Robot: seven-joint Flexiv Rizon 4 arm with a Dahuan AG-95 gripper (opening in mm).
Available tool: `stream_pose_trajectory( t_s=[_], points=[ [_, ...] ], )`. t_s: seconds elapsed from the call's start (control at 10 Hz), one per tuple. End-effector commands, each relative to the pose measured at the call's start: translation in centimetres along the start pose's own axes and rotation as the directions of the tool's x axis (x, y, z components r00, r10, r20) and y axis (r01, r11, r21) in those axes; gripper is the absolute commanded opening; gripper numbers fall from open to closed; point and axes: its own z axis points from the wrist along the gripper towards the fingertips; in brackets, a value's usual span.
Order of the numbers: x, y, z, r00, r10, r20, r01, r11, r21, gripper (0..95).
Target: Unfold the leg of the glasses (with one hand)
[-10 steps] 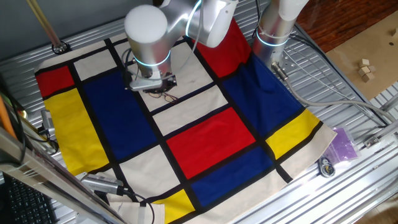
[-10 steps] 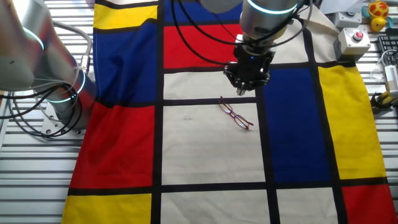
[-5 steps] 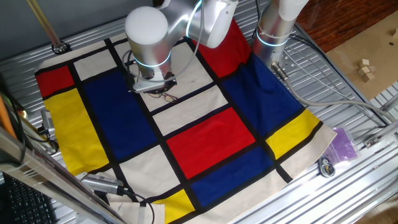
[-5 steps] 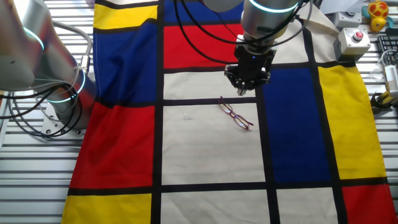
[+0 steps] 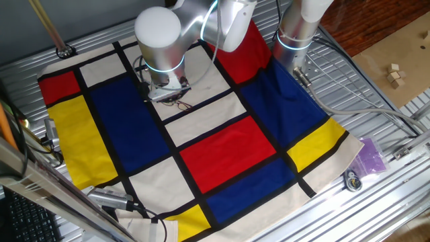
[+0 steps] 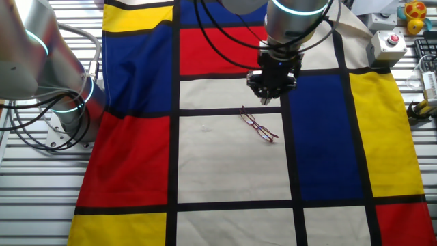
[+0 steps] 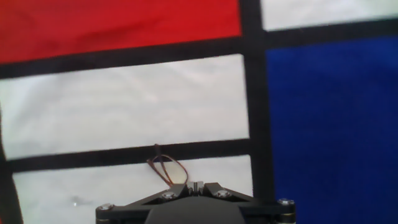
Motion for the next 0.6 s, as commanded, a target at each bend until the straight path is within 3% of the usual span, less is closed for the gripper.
stream_pose_trajectory(
  t_s=[0.1, 0.6],
  points=[
    [-0.2, 1.4, 1.0, 0.993, -0.119, 0.000, 0.119, 0.993, 0.009, 0.0],
    [0.6, 4.1, 2.9, 0.977, -0.210, -0.026, 0.211, 0.976, 0.051, 0.0]
  ],
)
